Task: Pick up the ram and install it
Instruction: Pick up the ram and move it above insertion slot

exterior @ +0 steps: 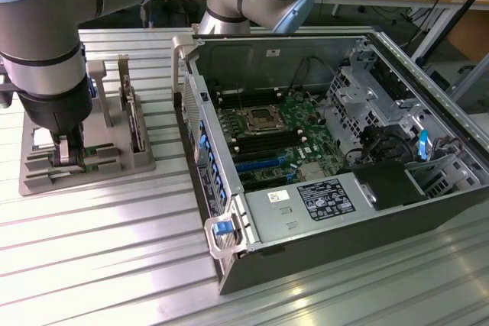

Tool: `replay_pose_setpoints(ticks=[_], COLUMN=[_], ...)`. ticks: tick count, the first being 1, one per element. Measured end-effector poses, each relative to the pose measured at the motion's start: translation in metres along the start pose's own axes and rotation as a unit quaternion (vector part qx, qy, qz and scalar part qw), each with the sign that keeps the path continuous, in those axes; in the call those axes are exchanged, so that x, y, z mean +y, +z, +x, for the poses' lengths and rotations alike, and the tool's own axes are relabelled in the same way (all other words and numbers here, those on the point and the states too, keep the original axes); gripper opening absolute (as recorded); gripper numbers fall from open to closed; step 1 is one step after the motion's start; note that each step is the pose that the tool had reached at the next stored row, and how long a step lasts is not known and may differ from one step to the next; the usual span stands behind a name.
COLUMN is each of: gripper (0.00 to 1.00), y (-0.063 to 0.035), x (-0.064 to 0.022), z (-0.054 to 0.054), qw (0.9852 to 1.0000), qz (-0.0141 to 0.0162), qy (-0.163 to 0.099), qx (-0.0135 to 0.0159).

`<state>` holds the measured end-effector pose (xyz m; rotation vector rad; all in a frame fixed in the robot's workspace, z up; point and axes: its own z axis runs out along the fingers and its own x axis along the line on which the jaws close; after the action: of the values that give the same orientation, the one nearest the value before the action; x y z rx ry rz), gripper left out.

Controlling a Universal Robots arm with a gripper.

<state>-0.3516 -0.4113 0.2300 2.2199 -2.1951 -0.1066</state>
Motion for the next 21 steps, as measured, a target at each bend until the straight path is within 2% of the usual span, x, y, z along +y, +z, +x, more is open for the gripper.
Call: replay_pose_setpoints(ticks=[6, 9, 10, 12, 16, 21], gripper=[0.36, 0.36, 0.36, 0.36, 0.36, 0.36], y=[0.0152, 0.0169, 0.0169, 0.0174, 0.0241, 0.0256], x=[-0.0003, -0.0004, -0.0003, -0.0001, 0.0055, 0.0069], z=[0.002, 0.001, -0.001, -0.005, -0.005, -0.005], qw=[1.0, 1.0, 1.0, 0.9999, 0.9999, 0.9999], qz=[-0.0001, -0.0001, 0.001, 0.0011, 0.0011, 0.001], qy=[-0.004, -0.006, -0.008, -0.011, -0.011, -0.011], qx=[0.0002, 0.0006, 0.0012, 0.0012, 0.0011, 0.0011])
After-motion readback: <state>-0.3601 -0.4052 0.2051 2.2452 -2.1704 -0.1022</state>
